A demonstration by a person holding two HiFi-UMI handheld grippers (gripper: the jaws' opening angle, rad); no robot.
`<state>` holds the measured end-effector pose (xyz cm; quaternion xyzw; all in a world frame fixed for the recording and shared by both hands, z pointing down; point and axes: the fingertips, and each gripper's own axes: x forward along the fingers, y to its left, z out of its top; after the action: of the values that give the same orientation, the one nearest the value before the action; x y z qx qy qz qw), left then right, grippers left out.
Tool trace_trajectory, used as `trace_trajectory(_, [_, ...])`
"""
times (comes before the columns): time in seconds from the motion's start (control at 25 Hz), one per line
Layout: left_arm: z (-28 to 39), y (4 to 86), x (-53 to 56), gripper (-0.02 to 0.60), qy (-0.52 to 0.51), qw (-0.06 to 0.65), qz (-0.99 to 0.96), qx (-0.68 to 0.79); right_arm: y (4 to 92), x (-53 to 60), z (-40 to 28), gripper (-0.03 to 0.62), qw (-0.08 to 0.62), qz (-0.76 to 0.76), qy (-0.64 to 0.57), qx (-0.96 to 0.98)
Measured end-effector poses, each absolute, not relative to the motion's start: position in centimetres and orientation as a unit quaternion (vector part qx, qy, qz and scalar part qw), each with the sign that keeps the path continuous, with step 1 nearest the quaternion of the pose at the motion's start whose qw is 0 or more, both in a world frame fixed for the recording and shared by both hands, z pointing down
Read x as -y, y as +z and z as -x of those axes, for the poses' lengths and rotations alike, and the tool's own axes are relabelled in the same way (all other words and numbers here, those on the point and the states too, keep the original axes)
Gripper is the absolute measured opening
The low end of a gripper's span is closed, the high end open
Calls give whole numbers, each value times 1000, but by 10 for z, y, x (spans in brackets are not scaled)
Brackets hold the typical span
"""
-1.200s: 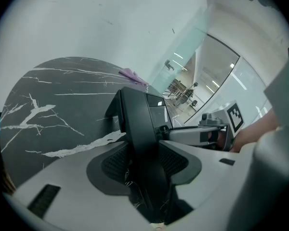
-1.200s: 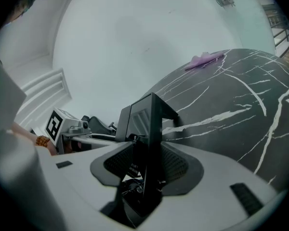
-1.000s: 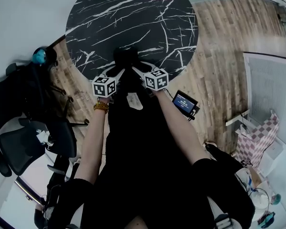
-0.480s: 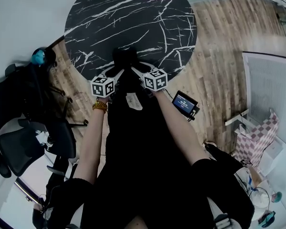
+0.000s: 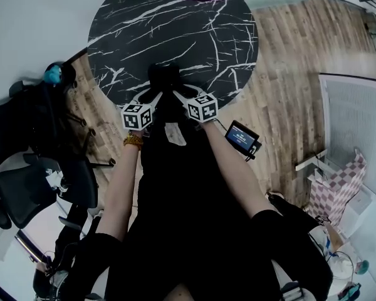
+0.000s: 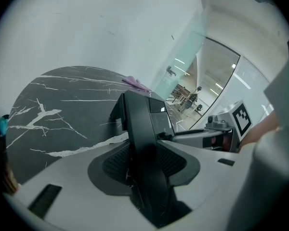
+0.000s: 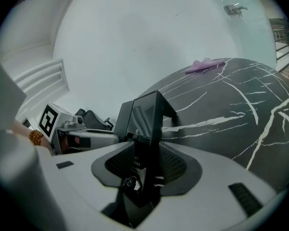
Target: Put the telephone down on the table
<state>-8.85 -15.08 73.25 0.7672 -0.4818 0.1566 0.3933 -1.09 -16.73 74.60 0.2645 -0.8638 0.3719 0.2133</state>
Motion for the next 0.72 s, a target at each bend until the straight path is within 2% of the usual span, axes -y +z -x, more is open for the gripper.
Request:
trace_trajectory(0.44, [93,729,136,166,158,384,-746,520,752,148,2,149,232,-228,375,868])
trace_trajectory(0.72, [107,696,135,164,157,350,-732,563,742,148,5,149,229,-249,361,869])
